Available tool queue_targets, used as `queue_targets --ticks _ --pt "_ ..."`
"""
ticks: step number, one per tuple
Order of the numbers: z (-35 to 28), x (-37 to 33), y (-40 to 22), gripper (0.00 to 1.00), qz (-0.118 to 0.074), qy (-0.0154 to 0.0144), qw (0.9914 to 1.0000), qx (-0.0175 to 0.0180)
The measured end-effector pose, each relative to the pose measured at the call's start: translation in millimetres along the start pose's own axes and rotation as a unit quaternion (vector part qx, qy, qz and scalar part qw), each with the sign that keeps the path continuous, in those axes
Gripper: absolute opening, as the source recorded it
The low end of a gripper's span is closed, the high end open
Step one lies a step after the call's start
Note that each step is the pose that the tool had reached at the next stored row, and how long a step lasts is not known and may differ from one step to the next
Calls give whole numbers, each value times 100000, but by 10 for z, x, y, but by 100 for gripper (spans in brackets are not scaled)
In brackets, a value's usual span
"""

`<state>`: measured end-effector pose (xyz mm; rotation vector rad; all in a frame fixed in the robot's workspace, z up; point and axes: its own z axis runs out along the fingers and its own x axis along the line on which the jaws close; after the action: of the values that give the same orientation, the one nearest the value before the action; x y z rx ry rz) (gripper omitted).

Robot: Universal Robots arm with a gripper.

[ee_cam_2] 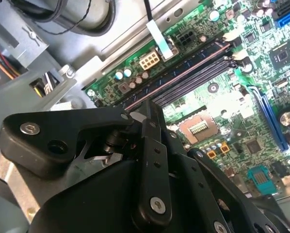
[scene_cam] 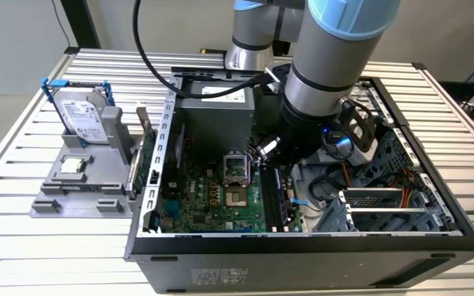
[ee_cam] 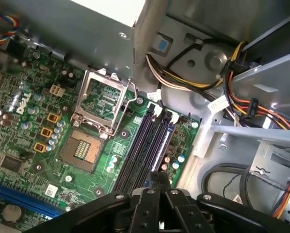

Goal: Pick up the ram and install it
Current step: 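Press down the ram until it locks into place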

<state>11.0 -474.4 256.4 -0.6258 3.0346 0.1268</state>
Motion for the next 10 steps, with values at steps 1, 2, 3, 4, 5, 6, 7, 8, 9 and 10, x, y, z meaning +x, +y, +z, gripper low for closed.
queue_targets --ticks 1,2,3,4,5,6,7,8,9,10 --pt "0 -1 0 0 -474 15 99999 -76" --pt "0 -1 0 0 -974 31 99995 -148" --pt "-2 -1 0 0 -1461 52 99989 -209" --pt "-2 -2 0 0 -1945 69 99981 -276" --pt "-2 -2 0 0 -2459 89 99969 -345" --pt "-2 -2 0 0 -2983 113 99955 -403" --pt "-2 -2 0 0 -3499 145 99938 -452" --pt "-2 -2 -1 0 -4038 179 99917 -496" --pt "-2 -2 0 0 -4575 208 99894 -547" --pt "-2 -2 0 0 -5075 237 99869 -591"
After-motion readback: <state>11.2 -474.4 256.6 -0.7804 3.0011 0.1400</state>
